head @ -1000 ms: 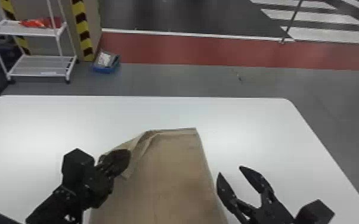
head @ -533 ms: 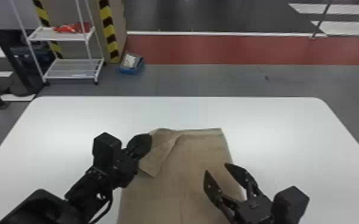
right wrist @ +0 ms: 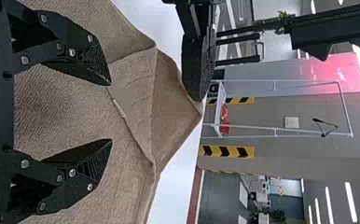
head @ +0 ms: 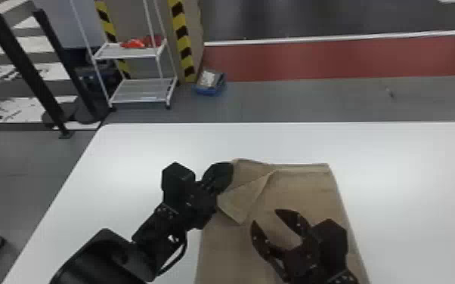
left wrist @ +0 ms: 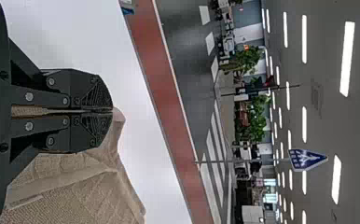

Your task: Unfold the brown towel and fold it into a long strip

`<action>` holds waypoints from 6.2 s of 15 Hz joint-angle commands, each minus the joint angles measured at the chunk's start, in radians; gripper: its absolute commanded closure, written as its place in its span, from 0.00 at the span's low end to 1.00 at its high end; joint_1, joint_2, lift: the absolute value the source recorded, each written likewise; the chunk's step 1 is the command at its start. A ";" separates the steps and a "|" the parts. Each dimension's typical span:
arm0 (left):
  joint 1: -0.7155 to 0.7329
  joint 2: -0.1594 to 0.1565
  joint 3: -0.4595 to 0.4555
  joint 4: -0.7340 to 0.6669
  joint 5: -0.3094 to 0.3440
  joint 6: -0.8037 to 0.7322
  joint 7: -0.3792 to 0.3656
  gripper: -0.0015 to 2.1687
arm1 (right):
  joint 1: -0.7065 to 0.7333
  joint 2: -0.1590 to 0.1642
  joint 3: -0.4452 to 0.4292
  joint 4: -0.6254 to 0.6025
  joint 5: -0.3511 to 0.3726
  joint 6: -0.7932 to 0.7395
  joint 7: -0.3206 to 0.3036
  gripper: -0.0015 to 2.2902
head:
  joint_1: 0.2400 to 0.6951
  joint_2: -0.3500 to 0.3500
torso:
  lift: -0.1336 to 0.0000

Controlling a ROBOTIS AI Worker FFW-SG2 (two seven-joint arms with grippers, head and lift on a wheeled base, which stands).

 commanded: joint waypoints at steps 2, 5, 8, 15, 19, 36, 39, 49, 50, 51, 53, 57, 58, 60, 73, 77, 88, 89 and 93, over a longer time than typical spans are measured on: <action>-0.001 0.002 0.000 0.007 0.002 -0.007 -0.003 0.50 | -0.066 0.019 0.055 0.033 0.056 0.071 0.000 0.23 | 1.00 0.75 | 0.07; -0.006 0.002 0.000 0.015 0.006 -0.016 -0.006 0.50 | -0.111 0.020 0.083 0.065 0.062 0.120 0.000 0.23 | 1.00 0.78 | 0.07; -0.015 0.004 0.000 0.024 0.017 -0.019 -0.006 0.50 | -0.166 0.022 0.120 0.111 0.062 0.151 0.000 0.23 | 1.00 0.79 | 0.07; -0.035 -0.002 -0.003 0.065 0.023 -0.031 -0.009 0.50 | -0.215 0.037 0.138 0.142 0.085 0.148 0.003 0.36 | 1.00 0.83 | 0.07; -0.051 -0.004 -0.007 0.084 0.023 -0.031 -0.011 0.50 | -0.231 0.036 0.134 0.151 0.085 0.166 0.006 0.64 | 1.00 0.82 | 0.07; -0.024 0.018 0.155 0.021 0.086 0.039 0.038 0.51 | -0.020 -0.099 -0.366 -0.206 -0.078 0.136 0.035 0.70 | 1.00 0.65 | 0.07; 0.003 0.033 0.246 -0.011 0.117 0.122 0.040 0.51 | 0.076 -0.127 -0.560 -0.243 -0.179 0.090 0.058 0.70 | 1.00 0.56 | 0.07; 0.186 0.019 0.477 -0.163 0.166 0.263 0.077 0.51 | 0.038 -0.158 -0.684 -0.149 -0.205 0.114 0.065 0.70 | 1.00 0.52 | 0.07; 0.209 0.015 0.488 -0.171 0.166 0.260 0.089 0.51 | 0.041 -0.162 -0.704 -0.136 -0.206 0.126 0.065 0.70 | 1.00 0.52 | 0.07; 0.232 0.010 0.496 -0.182 0.166 0.260 0.089 0.51 | 0.044 -0.162 -0.718 -0.125 -0.200 0.136 0.065 0.70 | 1.00 0.52 | 0.07; 0.293 -0.014 0.490 -0.234 0.163 0.266 0.091 0.51 | 0.075 -0.155 -0.721 -0.131 -0.176 0.132 0.065 0.70 | 1.00 0.50 | 0.07; 0.376 -0.047 0.436 -0.320 0.138 0.291 0.098 0.51 | 0.173 -0.098 -0.790 -0.209 -0.185 0.108 0.072 0.70 | 1.00 0.43 | 0.07; 0.382 -0.048 0.410 -0.337 0.138 0.291 0.100 0.51 | 0.207 -0.086 -0.794 -0.240 -0.183 0.111 0.078 0.70 | 1.00 0.38 | 0.07; 0.380 -0.060 0.355 -0.337 0.135 0.306 0.117 0.51 | 0.279 -0.046 -0.793 -0.297 -0.160 0.114 0.078 0.70 | 1.00 0.34 | 0.07; 0.195 -0.057 0.350 -0.341 0.157 0.429 0.152 0.51 | 0.108 -0.033 -0.857 -0.261 -0.136 0.258 0.077 0.70 | 1.00 0.20 | 0.07; -0.057 -0.051 0.348 -0.222 0.239 0.426 0.193 0.57 | -0.145 -0.109 -0.779 -0.113 -0.191 0.237 0.106 0.70 | 1.00 0.26 | 0.07; -0.351 -0.010 0.368 -0.068 0.364 0.352 0.281 0.58 | -0.438 -0.216 -0.656 0.088 -0.308 0.160 0.126 0.70 | 0.40 0.44 | 0.07; -0.225 -0.002 0.414 -0.140 0.359 0.352 0.282 0.58 | -0.336 -0.247 -0.678 0.027 -0.343 0.151 0.135 0.70 | 0.40 0.44 | 0.07; 0.040 -0.019 0.437 -0.265 0.304 0.349 0.291 0.58 | -0.085 -0.247 -0.742 -0.074 -0.363 -0.018 0.146 0.70 | 0.70 0.46 | 0.07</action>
